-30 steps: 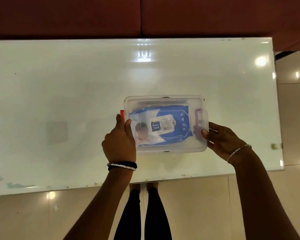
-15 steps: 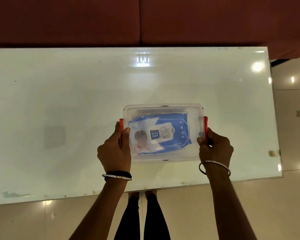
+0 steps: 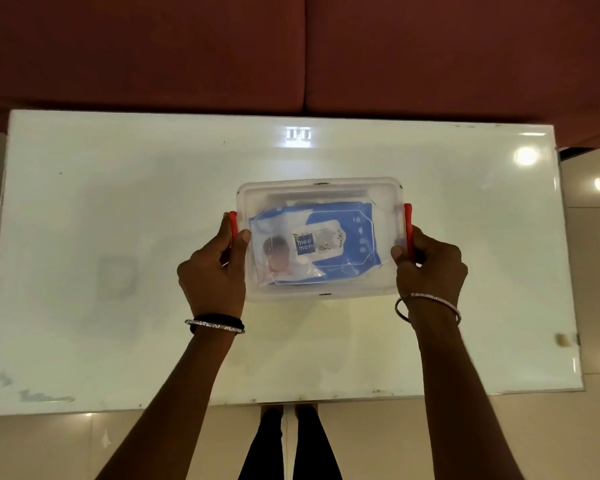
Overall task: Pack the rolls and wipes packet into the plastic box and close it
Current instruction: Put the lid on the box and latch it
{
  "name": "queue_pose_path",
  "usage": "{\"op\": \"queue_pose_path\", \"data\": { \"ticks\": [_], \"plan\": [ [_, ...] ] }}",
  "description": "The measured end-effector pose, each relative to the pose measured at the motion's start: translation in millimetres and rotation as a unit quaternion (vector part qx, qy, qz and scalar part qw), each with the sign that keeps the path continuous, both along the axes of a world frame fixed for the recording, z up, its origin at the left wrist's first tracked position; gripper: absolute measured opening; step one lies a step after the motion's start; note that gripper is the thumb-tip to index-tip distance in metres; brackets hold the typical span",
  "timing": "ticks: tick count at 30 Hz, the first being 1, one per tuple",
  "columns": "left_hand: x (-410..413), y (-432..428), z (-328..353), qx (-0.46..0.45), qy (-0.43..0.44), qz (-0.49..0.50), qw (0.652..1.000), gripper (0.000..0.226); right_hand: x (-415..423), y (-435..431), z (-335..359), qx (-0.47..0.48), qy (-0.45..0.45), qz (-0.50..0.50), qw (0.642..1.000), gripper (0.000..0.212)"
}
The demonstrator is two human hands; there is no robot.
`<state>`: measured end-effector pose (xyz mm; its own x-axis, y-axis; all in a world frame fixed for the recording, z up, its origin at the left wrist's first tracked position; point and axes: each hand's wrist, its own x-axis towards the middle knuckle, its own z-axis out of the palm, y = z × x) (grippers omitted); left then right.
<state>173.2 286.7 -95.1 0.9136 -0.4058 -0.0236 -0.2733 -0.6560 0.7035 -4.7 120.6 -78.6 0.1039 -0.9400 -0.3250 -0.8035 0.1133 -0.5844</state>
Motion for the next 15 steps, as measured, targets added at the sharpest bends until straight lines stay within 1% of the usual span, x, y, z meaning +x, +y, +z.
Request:
{"op": "queue_pose_path", "data": {
  "ticks": [4, 7, 15],
  "plan": [
    [1, -5, -12, 0.006, -0.004, -0.01, 1.0, 0.037, -4, -2, -8, 0.014, 0.01, -0.006, 1.0, 0.041],
    [0, -4, -18, 0.009, -0.018, -0.013, 1.0, 0.036, -8, 0, -12, 0.03, -0.004, -0.021, 0.999, 0.041],
    [-4, -6, -20, 0.071, -0.03, -0.019, 0.997, 0.039, -9, 1, -12, 0.045, -0.011, -0.028, 0.999, 0.044]
  ]
}}
